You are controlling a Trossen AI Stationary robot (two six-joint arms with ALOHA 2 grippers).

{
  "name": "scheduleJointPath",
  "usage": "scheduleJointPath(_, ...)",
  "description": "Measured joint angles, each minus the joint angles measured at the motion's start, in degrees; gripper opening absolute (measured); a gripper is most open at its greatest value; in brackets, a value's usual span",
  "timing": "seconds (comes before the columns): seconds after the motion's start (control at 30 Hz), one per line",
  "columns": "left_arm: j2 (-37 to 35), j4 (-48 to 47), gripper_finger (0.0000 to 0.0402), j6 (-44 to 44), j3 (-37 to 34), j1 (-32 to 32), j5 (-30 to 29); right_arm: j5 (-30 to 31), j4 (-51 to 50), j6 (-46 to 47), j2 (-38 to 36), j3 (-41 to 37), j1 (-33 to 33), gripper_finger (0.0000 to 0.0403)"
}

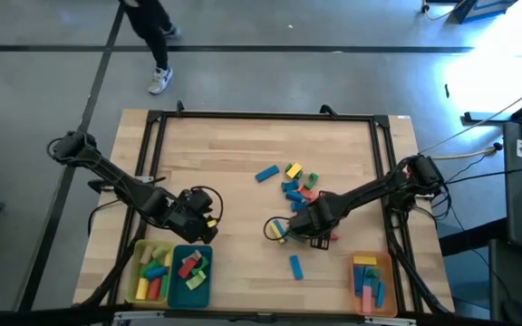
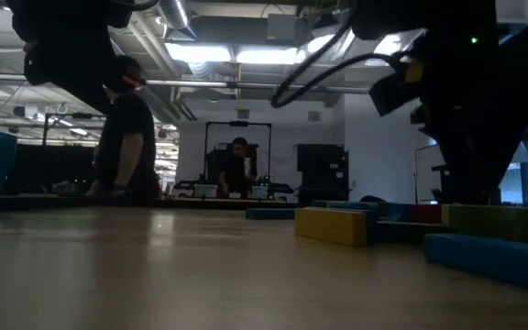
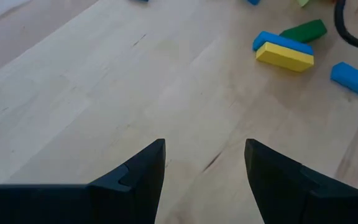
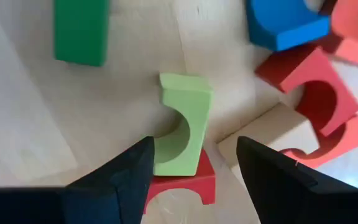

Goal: Sort blocks by size
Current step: Put the light green arch block into the blue bin

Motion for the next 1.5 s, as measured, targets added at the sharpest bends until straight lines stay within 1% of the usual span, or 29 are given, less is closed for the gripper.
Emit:
scheduleJointPath(0.2, 0.1, 0.0, 0.0198, 0.0, 0.0, 0.0, 0.0, 0.0, 0.2, 0.6, 0.0, -2.7, 0.0, 0.0232)
scheduleJointPath(0.4, 0.1, 0.0, 0.0198, 0.0, 0.0, 0.0, 0.0, 0.0, 5.3, 0.7, 0.0, -5.3, 0.0, 0.0232)
scheduleJointPath(0.47, 0.1, 0.0, 0.0198, 0.0, 0.0, 0.0, 0.0, 0.0, 6.7, 0.7, 0.0, -6.4, 0.0, 0.0226)
scheduleJointPath(0.53, 0.1, 0.0, 0.0198, 0.0, 0.0, 0.0, 0.0, 0.0, 7.3, 0.7, 0.0, -7.3, 0.0, 0.0209)
scheduleJointPath(0.6, 0.1, 0.0, 0.0198, 0.0, 0.0, 0.0, 0.0, 0.0, 8.0, 0.6, 0.0, -8.1, 0.0, 0.0184)
scheduleJointPath(0.83, 0.1, 0.0, 0.0198, 0.0, 0.0, 0.0, 0.0, -0.3, 11.0, 0.0, -0.2, -10.7, 0.0, 0.0060)
scheduleJointPath(0.97, 0.4, 0.1, 0.0198, -1.9, 0.0, 0.0, 0.0, -0.4, 10.9, -0.5, 0.0, -9.8, 0.0, 0.0058)
scheduleJointPath(1.13, 0.5, 0.2, 0.0198, -2.5, 0.0, 0.0, -0.6, -0.6, 12.1, -3.6, 0.1, -5.9, 0.0, 0.0058)
scheduleJointPath(1.2, 0.5, 0.8, 0.0198, 0.2, 0.0, 0.0, -1.4, -0.7, 12.5, -5.2, 0.1, -3.8, 0.0, 0.0058)
scheduleJointPath(1.3, 0.5, 4.9, 0.0198, 6.8, 0.0, -0.1, -2.7, -0.8, 15.9, -7.7, 0.1, -1.1, 0.0, 0.0072)
scheduleJointPath(1.4, 0.5, 11.5, 0.0198, 14.9, 0.0, -0.1, -3.6, -0.8, 20.7, -11.1, 0.1, 1.2, 0.0, 0.0076)
scheduleJointPath(1.5, 0.9, 18.6, 0.0198, 22.9, 0.0, -0.1, -3.6, 1.1, 25.4, -14.9, 0.1, 2.7, 0.0, 0.0063)
